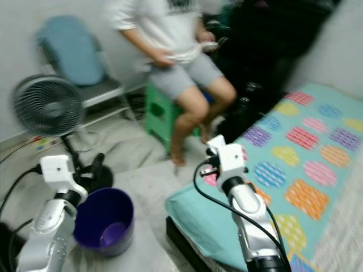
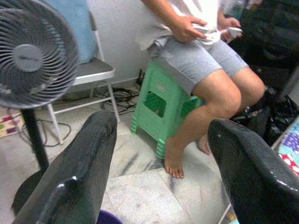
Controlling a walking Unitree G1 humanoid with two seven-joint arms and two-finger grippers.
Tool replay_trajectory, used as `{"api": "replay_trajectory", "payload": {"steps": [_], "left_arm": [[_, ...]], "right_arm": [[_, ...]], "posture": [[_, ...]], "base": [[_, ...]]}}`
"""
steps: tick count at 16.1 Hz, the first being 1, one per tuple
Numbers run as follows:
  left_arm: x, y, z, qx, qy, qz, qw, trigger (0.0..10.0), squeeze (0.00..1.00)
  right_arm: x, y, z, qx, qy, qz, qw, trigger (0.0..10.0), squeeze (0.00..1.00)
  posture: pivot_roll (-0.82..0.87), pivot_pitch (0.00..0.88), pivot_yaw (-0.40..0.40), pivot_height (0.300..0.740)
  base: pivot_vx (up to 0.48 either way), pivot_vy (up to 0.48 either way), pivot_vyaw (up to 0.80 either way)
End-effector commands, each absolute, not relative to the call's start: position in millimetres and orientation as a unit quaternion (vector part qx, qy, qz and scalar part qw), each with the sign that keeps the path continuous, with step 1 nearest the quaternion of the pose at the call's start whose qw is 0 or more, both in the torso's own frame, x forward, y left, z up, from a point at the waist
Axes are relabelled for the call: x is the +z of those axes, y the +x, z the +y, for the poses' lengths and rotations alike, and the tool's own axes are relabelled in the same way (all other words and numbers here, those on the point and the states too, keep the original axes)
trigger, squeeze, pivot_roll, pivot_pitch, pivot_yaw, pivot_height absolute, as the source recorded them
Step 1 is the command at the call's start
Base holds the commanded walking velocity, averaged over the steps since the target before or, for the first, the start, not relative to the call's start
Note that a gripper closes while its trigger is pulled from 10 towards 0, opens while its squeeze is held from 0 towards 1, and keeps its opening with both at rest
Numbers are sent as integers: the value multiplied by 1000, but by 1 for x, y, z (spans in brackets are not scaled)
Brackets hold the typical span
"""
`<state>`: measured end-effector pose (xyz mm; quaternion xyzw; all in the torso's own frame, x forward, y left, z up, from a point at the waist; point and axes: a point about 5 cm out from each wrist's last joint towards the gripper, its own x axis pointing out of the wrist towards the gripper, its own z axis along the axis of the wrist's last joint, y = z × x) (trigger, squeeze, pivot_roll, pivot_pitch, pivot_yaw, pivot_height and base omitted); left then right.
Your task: Clean up the room
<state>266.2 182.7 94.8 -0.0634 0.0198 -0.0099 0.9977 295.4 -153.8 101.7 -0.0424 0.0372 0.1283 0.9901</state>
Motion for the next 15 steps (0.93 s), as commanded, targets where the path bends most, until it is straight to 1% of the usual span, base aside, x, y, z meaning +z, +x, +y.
{"api": "replay_trajectory", "payload": {"steps": [1,15], "left_arm": [[96,267,187,-5,-53,19,998,10000,0],[97,268,187,-2,-51,17,999,10000,0]], "right_arm": [[105,297,-150,134,-40,31,990,10000,0],[104,297,-149,135,-39,31,990,10000,0]], "posture": [[-95,0,-45,740],[-99,0,-43,740]], "base": [[0,0,794],[0,0,794]]}}
